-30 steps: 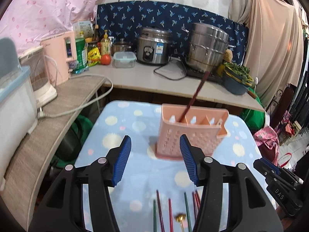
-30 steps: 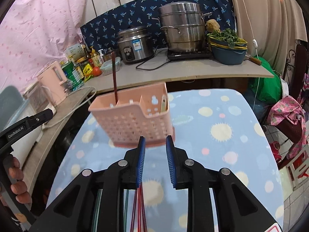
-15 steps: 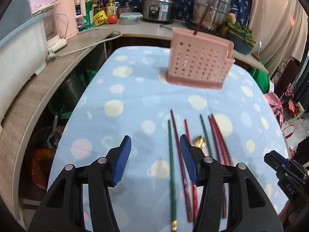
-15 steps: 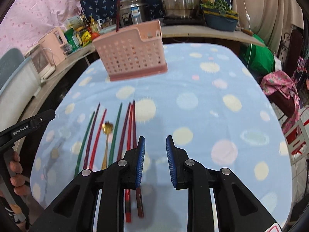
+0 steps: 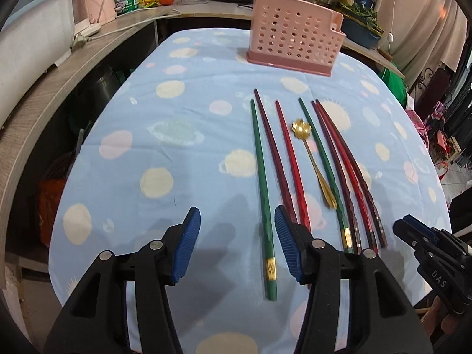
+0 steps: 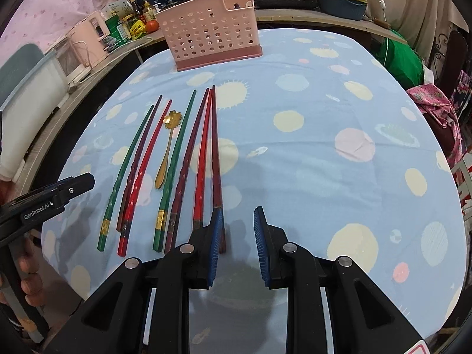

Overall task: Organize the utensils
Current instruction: 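Grasp a green chopstick with the left tool while the right tool grasps a dark red chopstick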

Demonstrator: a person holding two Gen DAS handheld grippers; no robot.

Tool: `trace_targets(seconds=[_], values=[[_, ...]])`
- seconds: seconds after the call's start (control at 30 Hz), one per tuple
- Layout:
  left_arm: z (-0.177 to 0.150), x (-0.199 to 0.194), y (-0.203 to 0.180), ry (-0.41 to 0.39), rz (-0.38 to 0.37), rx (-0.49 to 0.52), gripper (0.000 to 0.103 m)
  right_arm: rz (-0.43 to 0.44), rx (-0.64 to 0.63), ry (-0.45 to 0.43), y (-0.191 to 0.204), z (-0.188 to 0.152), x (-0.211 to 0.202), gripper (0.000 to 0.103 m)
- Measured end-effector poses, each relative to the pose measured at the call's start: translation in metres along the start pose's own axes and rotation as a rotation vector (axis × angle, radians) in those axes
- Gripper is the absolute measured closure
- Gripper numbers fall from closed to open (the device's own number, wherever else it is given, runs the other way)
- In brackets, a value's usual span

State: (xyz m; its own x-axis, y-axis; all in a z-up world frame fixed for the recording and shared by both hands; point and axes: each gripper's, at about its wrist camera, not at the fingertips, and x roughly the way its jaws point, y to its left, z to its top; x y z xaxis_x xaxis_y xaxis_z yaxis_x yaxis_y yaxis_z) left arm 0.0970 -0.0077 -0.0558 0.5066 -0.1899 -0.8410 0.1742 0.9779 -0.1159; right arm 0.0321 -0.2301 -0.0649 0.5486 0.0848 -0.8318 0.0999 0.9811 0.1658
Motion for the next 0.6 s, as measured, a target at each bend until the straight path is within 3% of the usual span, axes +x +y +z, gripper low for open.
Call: trace_targets(seconds=[0.6], values=[[-0.038,0.008,-0.01,0.058,-0.039,0.033,0.054,-0.01,-0.026,0.01,0.009,-0.012,0.014,0.084]])
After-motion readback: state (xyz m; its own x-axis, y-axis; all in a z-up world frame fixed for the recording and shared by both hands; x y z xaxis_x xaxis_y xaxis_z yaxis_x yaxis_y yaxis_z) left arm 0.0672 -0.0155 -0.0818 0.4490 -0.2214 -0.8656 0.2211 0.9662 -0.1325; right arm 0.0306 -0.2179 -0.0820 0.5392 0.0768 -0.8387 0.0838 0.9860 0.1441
